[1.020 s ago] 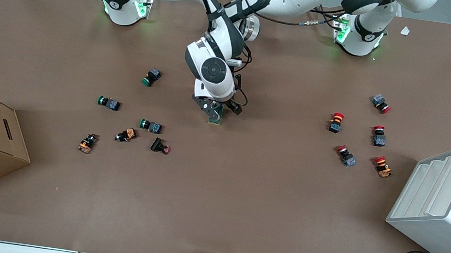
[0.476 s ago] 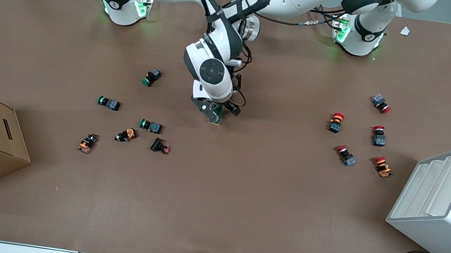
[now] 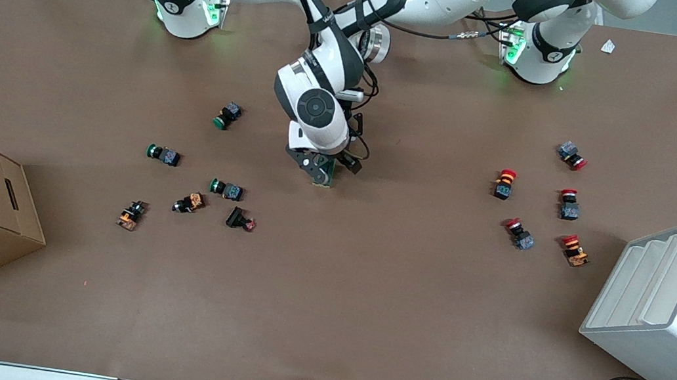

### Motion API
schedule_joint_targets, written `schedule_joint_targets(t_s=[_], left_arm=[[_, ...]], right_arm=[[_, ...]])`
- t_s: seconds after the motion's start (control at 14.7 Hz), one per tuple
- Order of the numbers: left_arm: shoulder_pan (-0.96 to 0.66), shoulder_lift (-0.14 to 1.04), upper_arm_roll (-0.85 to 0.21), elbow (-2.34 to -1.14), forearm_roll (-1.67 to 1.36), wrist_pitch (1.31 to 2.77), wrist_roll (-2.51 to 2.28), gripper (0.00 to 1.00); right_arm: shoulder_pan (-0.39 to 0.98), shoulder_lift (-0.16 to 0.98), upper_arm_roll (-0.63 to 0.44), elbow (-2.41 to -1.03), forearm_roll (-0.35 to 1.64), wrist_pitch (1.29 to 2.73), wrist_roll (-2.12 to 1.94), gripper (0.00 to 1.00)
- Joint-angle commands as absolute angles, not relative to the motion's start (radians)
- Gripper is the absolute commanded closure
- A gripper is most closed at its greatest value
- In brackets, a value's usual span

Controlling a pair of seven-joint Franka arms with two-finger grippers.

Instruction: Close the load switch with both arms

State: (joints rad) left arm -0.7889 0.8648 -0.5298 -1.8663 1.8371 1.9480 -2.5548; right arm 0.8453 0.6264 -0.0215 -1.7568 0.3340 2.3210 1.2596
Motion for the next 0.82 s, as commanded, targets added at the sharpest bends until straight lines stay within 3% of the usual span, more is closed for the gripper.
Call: schedule_joint_targets(t_s=[0.0, 0.75], left_arm=[[-0.796, 0.885, -0.518, -1.841, 1.859, 1.953, -2.557, 0.00], [-0.796, 0.888, -0.514, -1.841, 1.859, 1.953, -2.557, 0.00]], right_arm=[[0.787, 0.629, -0.025, -1.718, 0.330, 2.356, 1.181, 0.00], [0.730, 0.670, -0.026, -1.651, 0.330, 2.356, 1.144, 0.00]])
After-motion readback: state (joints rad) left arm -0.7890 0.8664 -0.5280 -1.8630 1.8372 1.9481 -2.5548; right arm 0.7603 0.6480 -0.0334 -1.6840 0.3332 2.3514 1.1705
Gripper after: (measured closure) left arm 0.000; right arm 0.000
